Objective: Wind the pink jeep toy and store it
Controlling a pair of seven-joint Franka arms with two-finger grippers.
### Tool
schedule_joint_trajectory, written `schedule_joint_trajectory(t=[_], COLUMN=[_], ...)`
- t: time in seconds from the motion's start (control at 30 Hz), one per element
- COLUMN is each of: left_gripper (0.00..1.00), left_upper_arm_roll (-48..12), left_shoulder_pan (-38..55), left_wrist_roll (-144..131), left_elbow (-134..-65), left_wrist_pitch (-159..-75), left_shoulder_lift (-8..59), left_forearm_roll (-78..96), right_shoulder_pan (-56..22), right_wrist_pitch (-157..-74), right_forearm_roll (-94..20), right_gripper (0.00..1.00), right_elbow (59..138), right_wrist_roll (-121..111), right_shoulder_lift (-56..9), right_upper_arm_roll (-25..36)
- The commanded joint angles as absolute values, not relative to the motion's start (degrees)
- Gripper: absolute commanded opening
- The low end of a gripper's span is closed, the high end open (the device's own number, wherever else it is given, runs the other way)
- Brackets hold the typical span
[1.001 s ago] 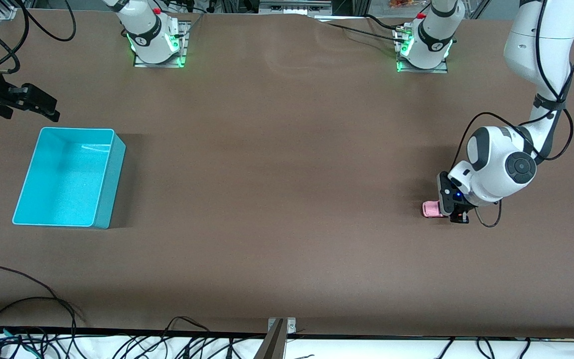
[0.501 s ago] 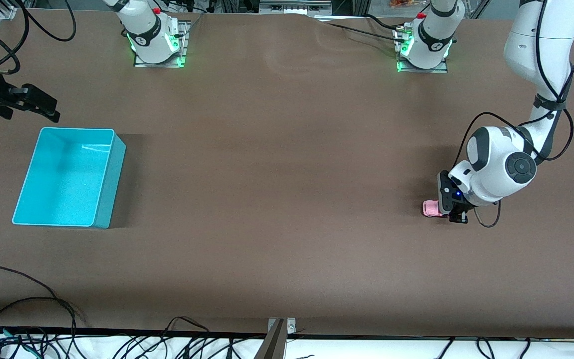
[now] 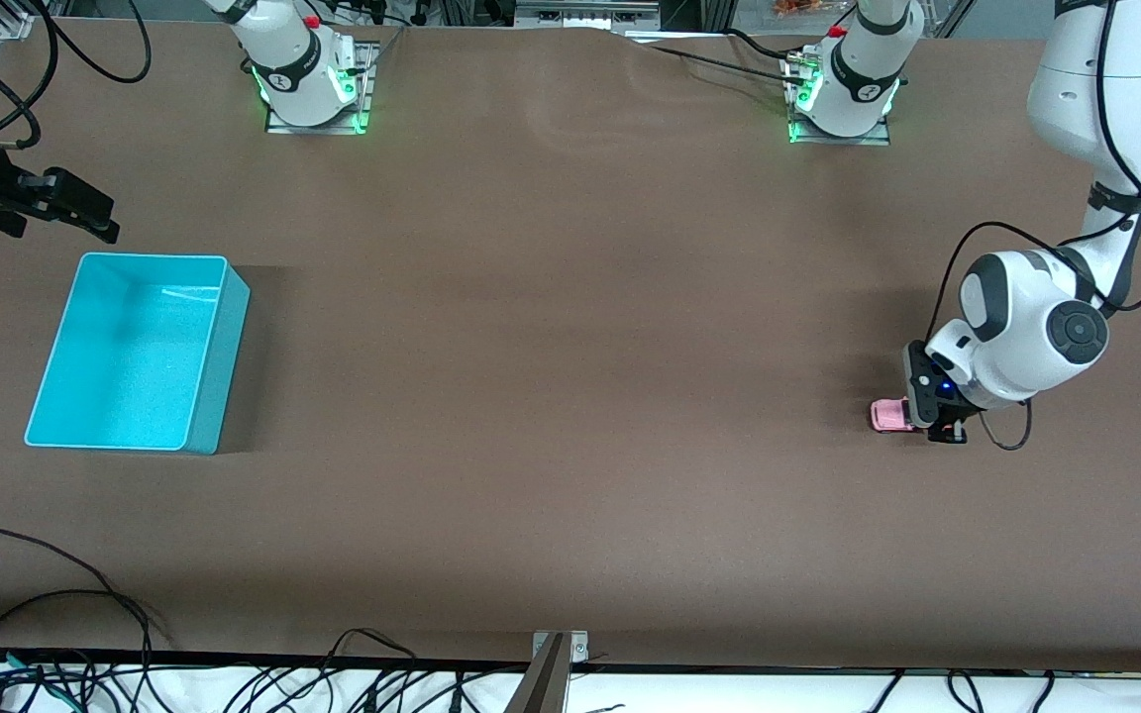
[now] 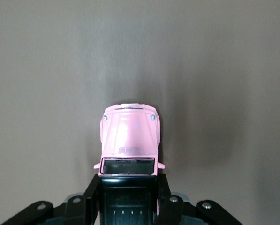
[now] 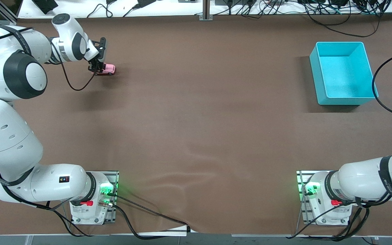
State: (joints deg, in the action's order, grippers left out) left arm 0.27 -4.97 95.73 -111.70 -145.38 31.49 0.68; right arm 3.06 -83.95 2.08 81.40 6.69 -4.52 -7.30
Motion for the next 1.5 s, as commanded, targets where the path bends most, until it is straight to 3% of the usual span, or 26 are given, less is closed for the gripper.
schedule_joint_trajectory(t=[0.0, 1.47], left_gripper=[0.00, 0.00], left_upper_arm_roll=[1.67, 12.39], left_shoulder_pan=[-5.62, -16.61], left_wrist_roll=[98.26, 118.65], left_elbow=[-111.88, -112.41], left_wrist_pitch=[-145.81, -146.25], left_shoulder_lift=[33.84, 35.07], left_forearm_roll=[0.09, 0.00], right_shoulder_pan=[3.43, 3.60], right_wrist_pitch=[-82.88, -82.79], right_forearm_roll=[2.99, 2.90], right_gripper=[1.00, 1.00], right_elbow=[80.42, 80.51], right_wrist_roll=[6.86, 6.59], right_shoulder_lift=[-4.75, -5.10], right_upper_arm_roll=[-7.56, -7.47])
